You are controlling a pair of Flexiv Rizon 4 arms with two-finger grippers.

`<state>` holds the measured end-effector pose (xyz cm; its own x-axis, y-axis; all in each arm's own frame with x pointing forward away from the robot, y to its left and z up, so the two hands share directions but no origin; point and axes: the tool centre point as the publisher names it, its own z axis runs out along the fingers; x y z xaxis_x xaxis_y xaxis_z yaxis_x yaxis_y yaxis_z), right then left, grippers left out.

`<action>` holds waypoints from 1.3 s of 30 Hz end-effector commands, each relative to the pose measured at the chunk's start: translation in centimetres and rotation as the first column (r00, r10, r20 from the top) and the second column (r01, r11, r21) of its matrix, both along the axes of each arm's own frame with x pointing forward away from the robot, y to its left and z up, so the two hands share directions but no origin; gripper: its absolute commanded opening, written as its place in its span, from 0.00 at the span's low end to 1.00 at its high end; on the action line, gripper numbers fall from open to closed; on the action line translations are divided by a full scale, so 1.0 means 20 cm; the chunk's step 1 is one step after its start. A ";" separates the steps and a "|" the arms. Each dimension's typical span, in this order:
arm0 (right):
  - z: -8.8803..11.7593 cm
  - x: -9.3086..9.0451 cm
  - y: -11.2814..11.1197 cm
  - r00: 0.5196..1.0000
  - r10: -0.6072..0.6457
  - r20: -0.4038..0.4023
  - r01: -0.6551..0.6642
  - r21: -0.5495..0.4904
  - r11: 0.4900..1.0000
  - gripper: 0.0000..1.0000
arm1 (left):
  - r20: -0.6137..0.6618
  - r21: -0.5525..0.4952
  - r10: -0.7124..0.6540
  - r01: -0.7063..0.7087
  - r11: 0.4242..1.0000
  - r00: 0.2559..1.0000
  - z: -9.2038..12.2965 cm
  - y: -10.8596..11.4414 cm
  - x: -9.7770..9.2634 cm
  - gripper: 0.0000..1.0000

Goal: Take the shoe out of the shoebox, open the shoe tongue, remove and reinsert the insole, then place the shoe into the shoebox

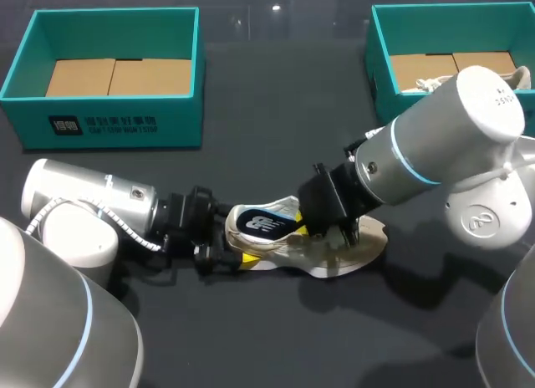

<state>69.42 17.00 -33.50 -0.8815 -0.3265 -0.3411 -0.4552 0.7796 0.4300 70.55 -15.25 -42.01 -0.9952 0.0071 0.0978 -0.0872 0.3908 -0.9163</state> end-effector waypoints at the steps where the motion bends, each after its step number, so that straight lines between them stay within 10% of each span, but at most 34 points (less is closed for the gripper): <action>1: 0.05 0.04 0.09 0.999 0.041 -0.013 -0.042 -0.051 0.998 0.00 | 0.000 0.003 -0.001 0.001 1.000 1.000 -0.01 0.00 0.01 0.00; 9: 0.02 0.06 0.15 0.991 0.104 -0.080 -0.110 -0.076 0.991 0.00 | 0.000 0.003 -0.001 0.001 1.000 1.000 -0.01 0.00 0.01 0.00; 11: 0.02 0.06 0.16 0.991 0.104 -0.085 -0.110 -0.077 0.991 0.20 | 0.000 0.003 -0.001 0.001 1.000 1.000 -0.01 0.00 0.01 0.00; 20: 0.07 0.05 0.14 0.993 0.079 -0.082 -0.087 -0.101 0.991 0.42 | 0.000 0.003 -0.001 0.001 1.000 1.000 -0.01 0.00 0.01 0.00; 34: 0.18 0.13 0.18 0.967 -0.015 -0.255 -0.042 -0.219 0.975 0.46 | 0.000 0.003 -0.001 0.001 1.000 1.000 -0.01 0.00 0.01 0.00; 36: 0.19 0.13 0.18 0.959 -0.025 -0.282 -0.040 -0.224 0.974 1.00 | 0.000 0.003 -0.001 0.001 1.000 1.000 -0.01 0.00 0.01 0.00; 39: 0.19 0.13 0.18 0.957 -0.053 -0.284 -0.022 -0.254 0.967 1.00 | 0.000 0.003 -0.001 0.001 1.000 1.000 -0.01 0.00 0.01 0.00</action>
